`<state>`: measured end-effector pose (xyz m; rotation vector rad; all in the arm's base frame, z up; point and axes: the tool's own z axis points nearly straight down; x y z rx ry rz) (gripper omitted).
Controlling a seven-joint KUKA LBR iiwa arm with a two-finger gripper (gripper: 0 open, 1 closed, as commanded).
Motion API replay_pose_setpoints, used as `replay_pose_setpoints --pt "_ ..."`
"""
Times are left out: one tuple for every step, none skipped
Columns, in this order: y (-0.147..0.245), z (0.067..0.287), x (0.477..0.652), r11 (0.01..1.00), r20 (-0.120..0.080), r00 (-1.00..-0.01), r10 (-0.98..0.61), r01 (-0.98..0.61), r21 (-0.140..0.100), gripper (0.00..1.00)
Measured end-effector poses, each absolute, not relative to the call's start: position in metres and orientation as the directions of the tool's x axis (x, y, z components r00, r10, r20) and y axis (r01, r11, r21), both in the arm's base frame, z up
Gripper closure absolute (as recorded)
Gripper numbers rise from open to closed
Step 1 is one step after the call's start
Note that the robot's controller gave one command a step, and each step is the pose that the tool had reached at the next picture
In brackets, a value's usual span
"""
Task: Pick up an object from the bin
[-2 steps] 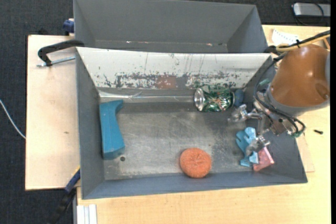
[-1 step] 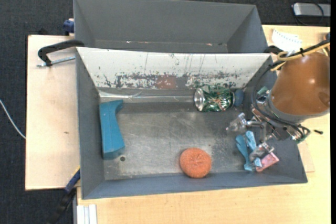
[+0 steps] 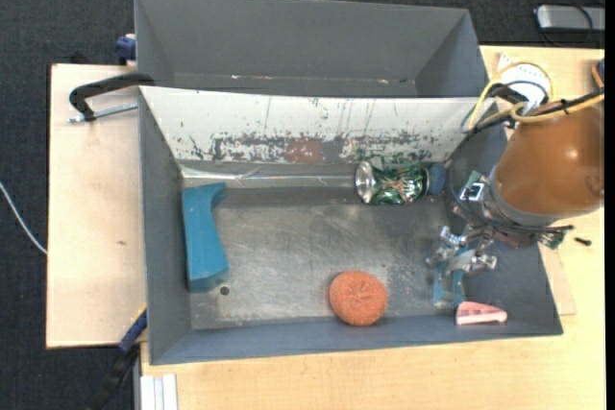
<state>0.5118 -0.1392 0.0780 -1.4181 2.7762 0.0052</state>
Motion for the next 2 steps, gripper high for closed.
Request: replay_pose_setpoints --pt "-0.1392 0.078 0.5117 0.586 -0.023 -0.586 -0.81 -0.81 -0.008 1.0" --pt "-0.1392 0.078 0.5117 0.586 -0.023 -0.586 -0.81 -0.81 -0.008 1.0"
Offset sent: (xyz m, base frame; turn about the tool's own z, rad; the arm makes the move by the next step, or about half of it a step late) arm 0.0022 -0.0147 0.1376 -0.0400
